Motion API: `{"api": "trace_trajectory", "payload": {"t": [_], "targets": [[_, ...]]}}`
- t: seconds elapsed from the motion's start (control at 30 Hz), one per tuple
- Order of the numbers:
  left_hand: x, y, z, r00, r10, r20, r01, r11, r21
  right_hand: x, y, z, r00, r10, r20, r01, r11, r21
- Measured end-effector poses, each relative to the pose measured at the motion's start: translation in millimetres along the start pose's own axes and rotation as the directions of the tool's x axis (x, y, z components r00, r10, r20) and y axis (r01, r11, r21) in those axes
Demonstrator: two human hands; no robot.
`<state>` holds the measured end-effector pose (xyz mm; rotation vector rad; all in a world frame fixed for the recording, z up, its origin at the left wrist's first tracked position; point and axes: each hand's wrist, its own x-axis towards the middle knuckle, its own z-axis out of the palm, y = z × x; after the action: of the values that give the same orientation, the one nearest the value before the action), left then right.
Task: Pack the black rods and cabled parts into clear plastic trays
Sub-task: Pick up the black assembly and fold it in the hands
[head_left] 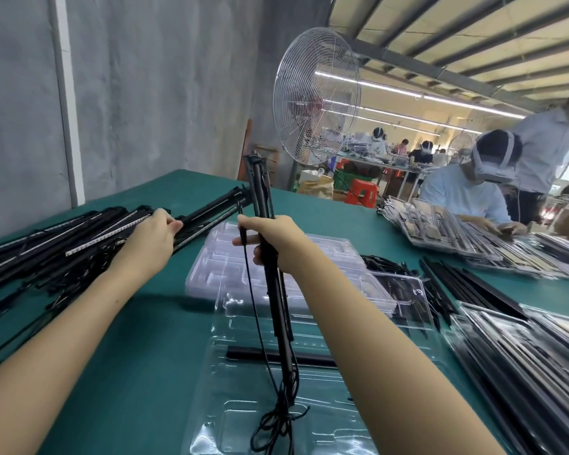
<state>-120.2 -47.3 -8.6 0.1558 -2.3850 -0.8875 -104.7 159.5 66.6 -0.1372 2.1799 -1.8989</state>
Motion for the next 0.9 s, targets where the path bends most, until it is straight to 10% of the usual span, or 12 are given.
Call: {"api": "trace_trajectory", "payload": {"t": [0.23,0.6,0.9], "targets": [[16.0,-10.2,-17.7,0.989,-0.105,-0.106,0.108,0.994,0.020,-20.7,-23.3,-49.4,0.960,-0.168,-0.225,0.185,0.981,0.058],[40.6,-86.9,-17.6,0.870,-0.425,-0.252,0.448,0.893,0.040,-62.8,-53.3,-155.9,0.659,-0.162,-0.734,0.612,0.682,0.399],[15.5,-92.8,-0.6,0.949,-0.215,-0.229,0.276,0.920,0.279,-51.2,-38.6,-143.6,0.480,-0.198,-0.855,0.699,0.676,0.235]]}}
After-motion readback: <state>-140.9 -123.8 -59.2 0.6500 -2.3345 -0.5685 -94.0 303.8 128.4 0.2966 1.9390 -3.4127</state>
